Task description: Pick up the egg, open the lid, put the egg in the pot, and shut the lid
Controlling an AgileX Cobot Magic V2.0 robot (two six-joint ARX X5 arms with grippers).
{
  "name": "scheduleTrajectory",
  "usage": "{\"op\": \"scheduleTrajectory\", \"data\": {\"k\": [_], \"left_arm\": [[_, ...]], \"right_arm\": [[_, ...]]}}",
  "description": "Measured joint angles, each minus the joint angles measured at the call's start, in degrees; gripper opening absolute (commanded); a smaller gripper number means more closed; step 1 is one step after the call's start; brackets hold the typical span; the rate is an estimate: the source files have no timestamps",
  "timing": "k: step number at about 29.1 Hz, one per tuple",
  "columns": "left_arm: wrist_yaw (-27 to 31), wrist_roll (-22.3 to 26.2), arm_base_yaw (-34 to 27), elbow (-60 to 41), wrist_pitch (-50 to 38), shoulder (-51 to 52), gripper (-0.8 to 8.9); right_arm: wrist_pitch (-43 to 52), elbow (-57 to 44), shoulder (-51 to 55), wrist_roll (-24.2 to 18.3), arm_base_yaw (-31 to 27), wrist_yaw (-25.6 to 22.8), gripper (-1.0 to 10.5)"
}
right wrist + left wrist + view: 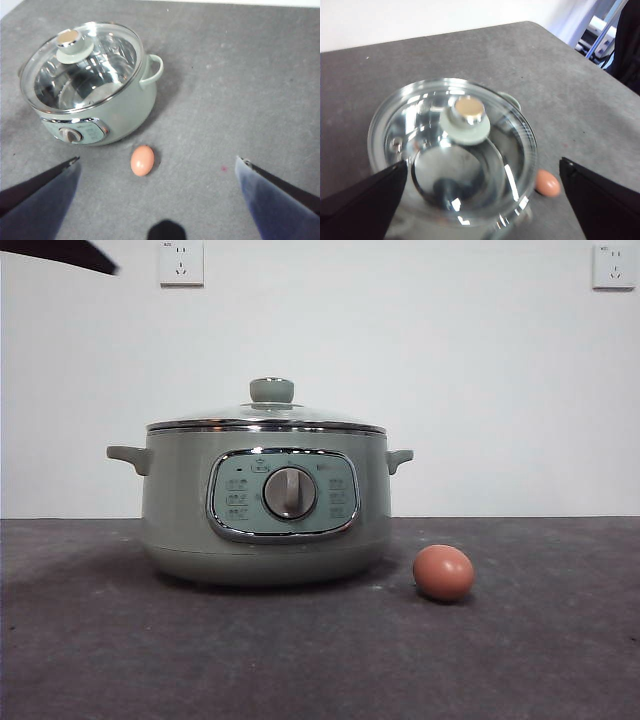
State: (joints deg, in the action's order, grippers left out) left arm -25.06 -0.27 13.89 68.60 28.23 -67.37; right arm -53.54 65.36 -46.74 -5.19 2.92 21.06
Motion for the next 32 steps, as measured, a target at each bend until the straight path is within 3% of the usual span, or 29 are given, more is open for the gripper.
{"op": "scheduleTrajectory", "data": {"k": [6,10,20,24,27,30,32], "left_arm": [[8.13,4.87,6.51,15.41,1.03,-18.58,7.53],[9.99,6.14,8.83,21.86,0.96,-27.04,7.53],[12.96,6.29,9.99,22.82,2.56,-34.91,7.45],[13.22,6.29,10.29,22.82,3.34,-34.91,4.67],[13.31,6.29,10.43,22.82,3.61,-34.91,4.49],[13.31,6.27,10.54,22.82,3.87,-34.91,2.95],[13.07,6.25,10.62,22.82,3.87,-34.91,2.72]], "right_arm": [[-0.09,0.00,-3.06,0.04,0.00,0.42,6.9],[-0.11,0.00,-3.50,0.04,0.00,0.42,6.9],[0.02,0.00,-3.93,0.04,0.00,0.42,6.9],[0.04,0.00,-4.09,0.04,0.00,0.42,6.9],[0.04,0.00,-4.09,0.04,0.00,0.42,6.9],[0.02,0.00,-4.09,0.04,0.00,0.42,6.9],[0.04,0.00,-4.09,0.04,0.00,0.42,6.9]]}}
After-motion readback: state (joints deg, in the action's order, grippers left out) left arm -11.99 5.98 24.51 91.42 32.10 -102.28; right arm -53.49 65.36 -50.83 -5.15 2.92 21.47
